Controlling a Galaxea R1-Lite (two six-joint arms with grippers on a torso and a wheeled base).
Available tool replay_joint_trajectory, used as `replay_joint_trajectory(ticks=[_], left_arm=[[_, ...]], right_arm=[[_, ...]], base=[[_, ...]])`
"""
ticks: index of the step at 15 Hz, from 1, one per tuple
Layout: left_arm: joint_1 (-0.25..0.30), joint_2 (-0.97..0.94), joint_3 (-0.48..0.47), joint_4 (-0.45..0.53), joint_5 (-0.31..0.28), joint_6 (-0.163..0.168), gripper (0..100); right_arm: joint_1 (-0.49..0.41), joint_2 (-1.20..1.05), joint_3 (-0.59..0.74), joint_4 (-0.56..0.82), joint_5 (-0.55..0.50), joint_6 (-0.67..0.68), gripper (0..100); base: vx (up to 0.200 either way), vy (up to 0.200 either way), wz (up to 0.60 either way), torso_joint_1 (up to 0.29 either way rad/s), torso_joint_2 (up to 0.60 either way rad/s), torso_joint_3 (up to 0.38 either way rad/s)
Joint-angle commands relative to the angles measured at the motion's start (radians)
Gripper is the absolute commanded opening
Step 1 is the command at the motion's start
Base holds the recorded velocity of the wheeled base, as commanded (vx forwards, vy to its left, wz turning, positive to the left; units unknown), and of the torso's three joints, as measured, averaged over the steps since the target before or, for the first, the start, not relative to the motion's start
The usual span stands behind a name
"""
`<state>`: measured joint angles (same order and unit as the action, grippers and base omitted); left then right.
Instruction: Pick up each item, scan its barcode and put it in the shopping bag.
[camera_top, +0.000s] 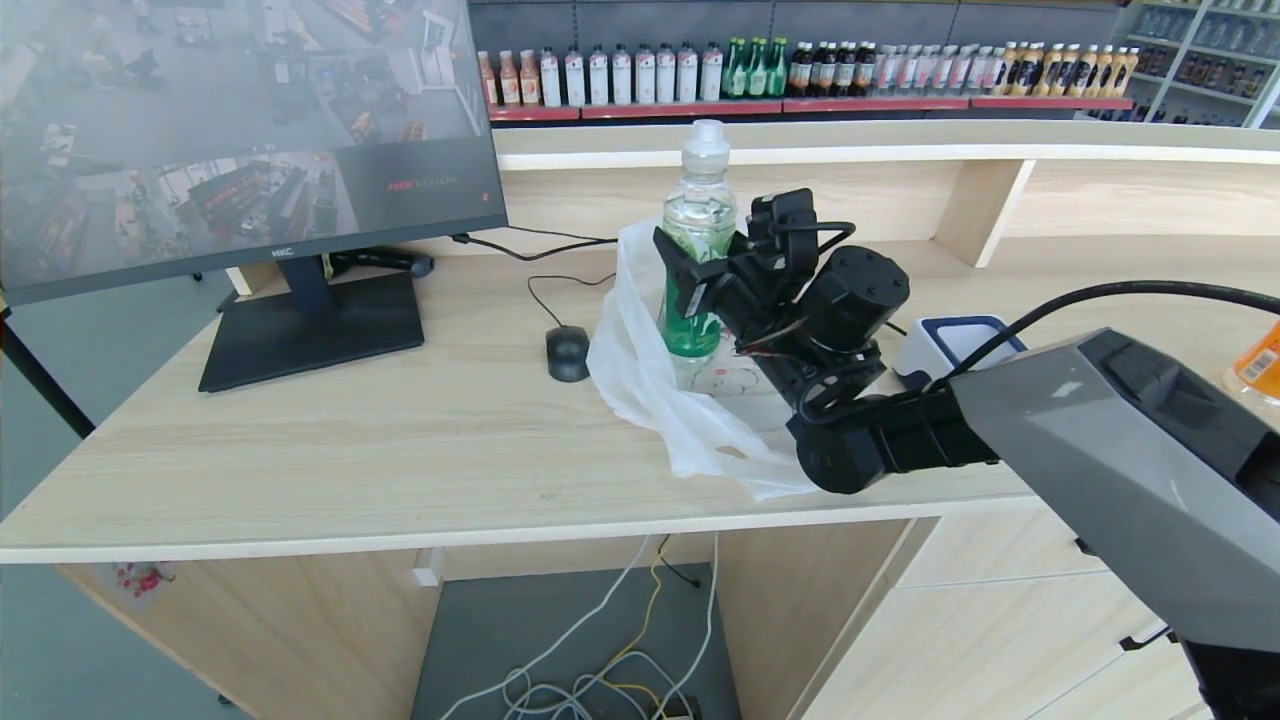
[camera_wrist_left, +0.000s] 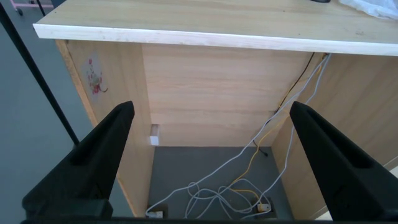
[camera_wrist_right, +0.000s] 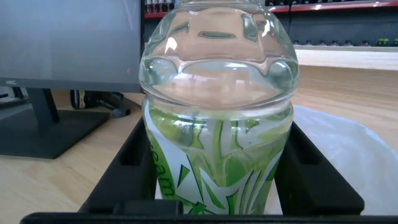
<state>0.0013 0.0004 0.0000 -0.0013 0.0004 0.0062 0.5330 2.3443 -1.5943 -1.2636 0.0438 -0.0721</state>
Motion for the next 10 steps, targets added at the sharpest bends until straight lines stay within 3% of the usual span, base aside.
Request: replay_joint_trajectory(ticks=[1,10], left_arm=[[0.000,0.000,0.000,0.000,0.001,0.000,100],[0.000,0.000,0.000,0.000,0.000,0.000,100]], right_arm=[[0.001,0.010,-0.006,0.000,0.001,-0.002,0],[-0.001,0.030,0.007,-0.002,-0.004,0.000,0]], base=[[0.000,0.000,0.00,0.000,0.00,0.000],[0.000,0.000,0.00,0.000,0.00,0.000]])
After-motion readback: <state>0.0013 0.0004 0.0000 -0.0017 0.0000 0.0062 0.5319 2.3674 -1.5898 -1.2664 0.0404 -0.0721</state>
